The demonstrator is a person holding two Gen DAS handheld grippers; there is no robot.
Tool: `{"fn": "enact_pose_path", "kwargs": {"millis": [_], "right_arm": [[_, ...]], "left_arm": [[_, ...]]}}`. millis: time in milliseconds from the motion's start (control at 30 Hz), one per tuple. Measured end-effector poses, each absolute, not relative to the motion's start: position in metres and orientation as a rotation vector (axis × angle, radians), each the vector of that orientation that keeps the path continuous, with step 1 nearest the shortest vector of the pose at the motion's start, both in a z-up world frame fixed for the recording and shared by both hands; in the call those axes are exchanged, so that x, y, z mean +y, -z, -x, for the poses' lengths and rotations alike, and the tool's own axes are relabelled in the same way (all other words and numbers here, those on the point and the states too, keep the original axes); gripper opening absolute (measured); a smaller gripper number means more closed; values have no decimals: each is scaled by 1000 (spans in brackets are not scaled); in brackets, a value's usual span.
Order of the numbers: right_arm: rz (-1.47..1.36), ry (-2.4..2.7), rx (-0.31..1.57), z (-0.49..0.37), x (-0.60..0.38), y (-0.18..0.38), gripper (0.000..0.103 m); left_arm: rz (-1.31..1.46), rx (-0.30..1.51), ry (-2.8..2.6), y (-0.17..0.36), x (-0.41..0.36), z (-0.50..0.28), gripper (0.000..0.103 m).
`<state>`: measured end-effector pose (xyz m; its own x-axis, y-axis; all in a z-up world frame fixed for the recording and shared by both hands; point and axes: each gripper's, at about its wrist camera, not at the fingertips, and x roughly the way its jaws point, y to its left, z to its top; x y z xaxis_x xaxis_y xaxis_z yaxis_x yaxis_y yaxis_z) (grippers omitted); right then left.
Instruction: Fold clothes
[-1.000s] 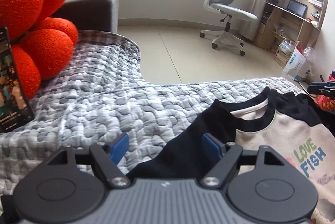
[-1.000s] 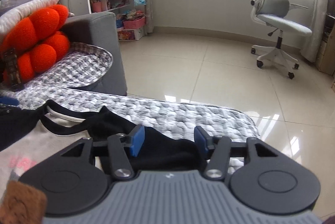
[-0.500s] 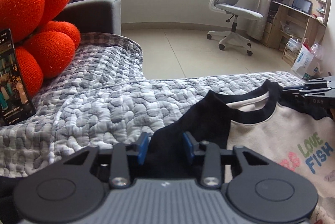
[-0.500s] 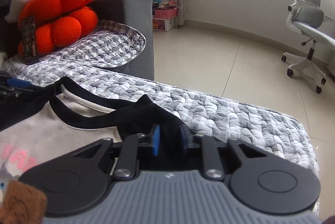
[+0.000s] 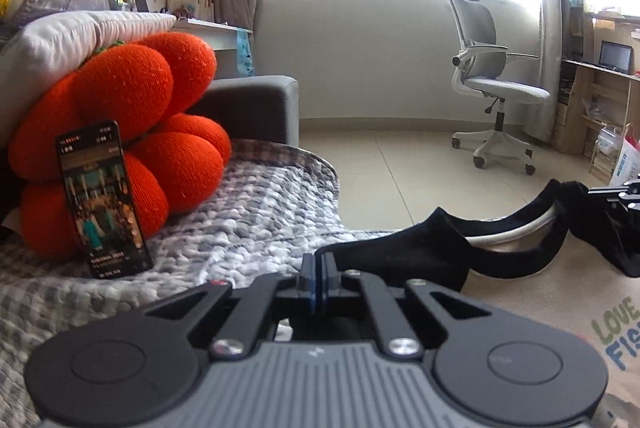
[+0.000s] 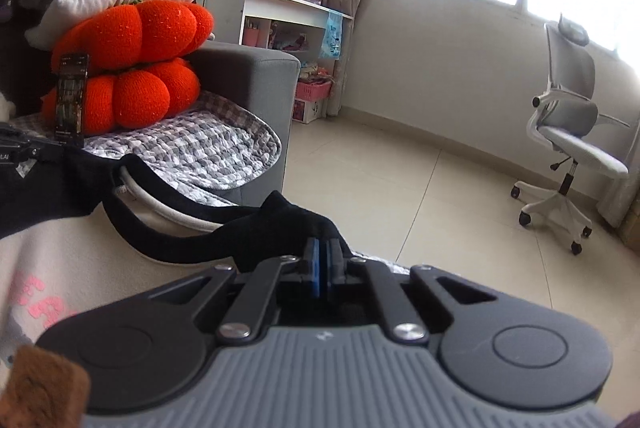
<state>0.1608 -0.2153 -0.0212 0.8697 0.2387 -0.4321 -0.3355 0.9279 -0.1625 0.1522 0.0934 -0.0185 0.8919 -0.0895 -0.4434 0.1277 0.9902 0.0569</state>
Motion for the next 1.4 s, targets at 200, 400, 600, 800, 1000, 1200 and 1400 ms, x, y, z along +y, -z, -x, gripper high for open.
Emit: {"fn": "enact_pose_path", "kwargs": {"millis": [200, 400, 600, 800, 1000, 1200, 1400], "right_arm": [[182, -291, 477, -191, -205, 27, 4], [150, -251, 604, -228, -197, 56, 3], [121, -246, 635, -229, -197, 56, 7], [68, -239, 653, -214, -201, 41, 13], [48, -215, 672, -189, -202, 21, 43], [60, -185, 696, -156, -203, 3, 44], [-9, -165, 705, -119, -213, -14, 47]], "left_arm": [[-130, 463, 67, 22, 98, -175, 3], [-137, 566, 45, 62, 93, -208, 3], [-160, 581, 27, 62, 88, -204, 7], [-108, 586, 3, 52, 88, -195, 81], [-93, 631, 8, 37, 76, -179, 95], [-69, 734, 24, 22, 61, -157, 101], [-51, 792, 41, 9, 47, -121, 102]]}}
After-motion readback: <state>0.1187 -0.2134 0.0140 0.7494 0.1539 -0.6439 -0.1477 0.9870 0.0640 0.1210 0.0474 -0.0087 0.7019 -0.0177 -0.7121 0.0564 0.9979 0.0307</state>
